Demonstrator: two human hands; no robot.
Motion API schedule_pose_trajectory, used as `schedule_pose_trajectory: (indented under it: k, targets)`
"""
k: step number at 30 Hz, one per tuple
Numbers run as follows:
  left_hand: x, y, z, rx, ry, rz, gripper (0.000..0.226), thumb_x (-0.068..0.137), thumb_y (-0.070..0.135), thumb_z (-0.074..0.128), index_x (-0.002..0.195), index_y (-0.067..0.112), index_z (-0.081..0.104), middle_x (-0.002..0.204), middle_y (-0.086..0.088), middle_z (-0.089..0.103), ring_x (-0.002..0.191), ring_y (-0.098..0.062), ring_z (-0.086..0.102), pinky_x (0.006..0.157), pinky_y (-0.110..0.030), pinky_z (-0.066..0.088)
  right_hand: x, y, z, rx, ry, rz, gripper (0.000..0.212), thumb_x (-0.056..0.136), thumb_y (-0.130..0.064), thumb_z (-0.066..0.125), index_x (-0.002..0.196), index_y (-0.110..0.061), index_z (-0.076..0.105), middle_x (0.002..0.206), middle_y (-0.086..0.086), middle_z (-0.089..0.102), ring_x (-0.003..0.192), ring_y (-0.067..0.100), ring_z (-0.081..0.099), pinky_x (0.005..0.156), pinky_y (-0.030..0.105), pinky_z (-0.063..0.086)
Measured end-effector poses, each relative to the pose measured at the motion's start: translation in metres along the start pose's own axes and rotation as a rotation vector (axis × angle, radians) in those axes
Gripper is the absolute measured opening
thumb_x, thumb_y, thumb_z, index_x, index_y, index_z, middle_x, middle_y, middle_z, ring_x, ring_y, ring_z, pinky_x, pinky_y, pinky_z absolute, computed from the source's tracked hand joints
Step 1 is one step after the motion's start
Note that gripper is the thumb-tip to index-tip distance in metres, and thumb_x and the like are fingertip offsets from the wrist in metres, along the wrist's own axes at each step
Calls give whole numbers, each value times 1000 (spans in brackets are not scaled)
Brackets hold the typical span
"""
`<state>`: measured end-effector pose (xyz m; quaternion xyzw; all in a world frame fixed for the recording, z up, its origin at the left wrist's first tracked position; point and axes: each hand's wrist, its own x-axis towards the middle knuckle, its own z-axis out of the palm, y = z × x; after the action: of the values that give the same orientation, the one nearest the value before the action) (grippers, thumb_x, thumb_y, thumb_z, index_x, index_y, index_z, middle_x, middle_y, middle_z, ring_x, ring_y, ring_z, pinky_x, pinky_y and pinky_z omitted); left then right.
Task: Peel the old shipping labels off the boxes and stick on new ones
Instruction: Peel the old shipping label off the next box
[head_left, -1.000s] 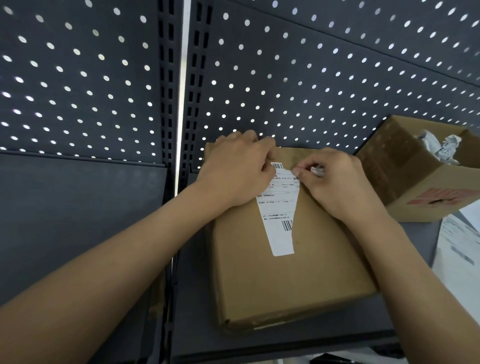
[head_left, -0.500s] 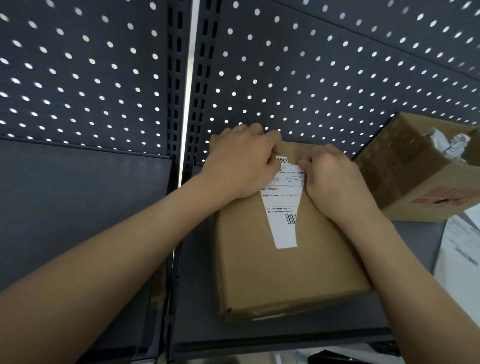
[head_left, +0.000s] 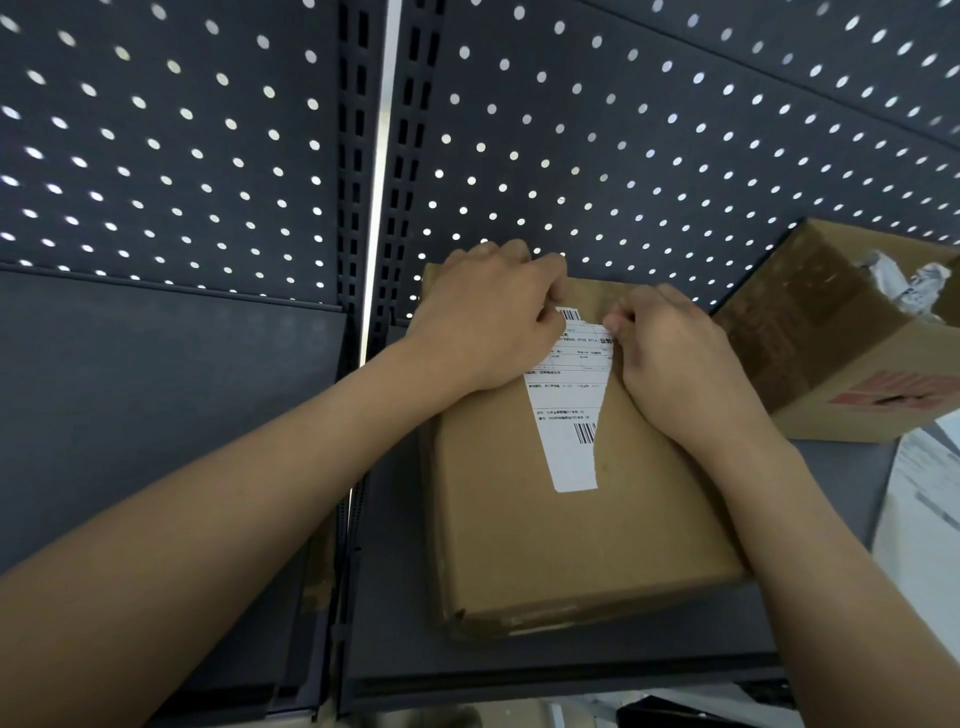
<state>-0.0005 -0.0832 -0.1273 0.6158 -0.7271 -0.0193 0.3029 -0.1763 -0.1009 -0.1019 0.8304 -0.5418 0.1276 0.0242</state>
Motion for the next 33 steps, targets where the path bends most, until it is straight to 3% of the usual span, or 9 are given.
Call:
schedule_pose_trajectory:
  k: [5,7,9,12,17,20,24,33]
  targets:
    - [-1,0,0,-6,1,-1,24,90,32,49,109,24,61,101,-2,58,97,-26,54,84,-38,40,-2,2,0,85,24,-19,10,99,-15,50,98,-14,60,96,-4,49,91,13,42,71,22,23]
    - [0,0,0,-14,2,-1,23,90,32,50,109,25,61,100,-1,57,97,-25,54,85,-38,40,-5,3,-1,165,42,-21,8,99,-18,51,95,-18,58,95,-5,53,91,12,46,72,21,27]
    - [0,0,0,-8,1,0,23,90,32,49,109,25,61,101,-1,57,97,-25,54,84,-37,40,-8,4,-3,247,55,-2,9,99,-23,52,104,-19,58,99,-4,57,91,13,51,76,23,32]
    - [0,-1,1,-11,5,-4,23,90,32,50,109,26,61,99,0,57,96,-25,53,84,-36,39,-9,4,-5,316,66,40,28,98,-29,55,125,-22,58,102,-5,60,90,10,54,77,18,33]
    - [0,-1,1,-11,-5,1,23,90,33,49,109,26,61,98,1,56,95,-24,53,85,-37,40,-7,9,-2,299,88,-19,12,91,-21,68,100,-18,76,95,-3,64,91,8,56,78,0,33]
    - [0,-1,2,-8,-2,0,23,90,32,49,109,25,61,98,0,56,95,-25,53,86,-38,42,-7,8,-2,301,111,-55,9,91,-16,69,94,-14,77,89,-5,61,89,10,55,77,9,38]
    - [0,-1,2,3,-2,3,24,90,32,49,109,24,61,99,-2,57,94,-26,54,86,-40,43,-8,6,-1,242,125,-93,9,92,-15,66,95,-11,74,92,-2,60,91,16,57,81,31,45]
    - [0,-2,2,4,0,9,24,90,33,49,108,23,61,97,-2,57,93,-27,54,86,-41,43,-10,6,-1,249,128,-95,8,95,-16,62,93,-13,69,95,-4,58,86,9,51,75,21,37]
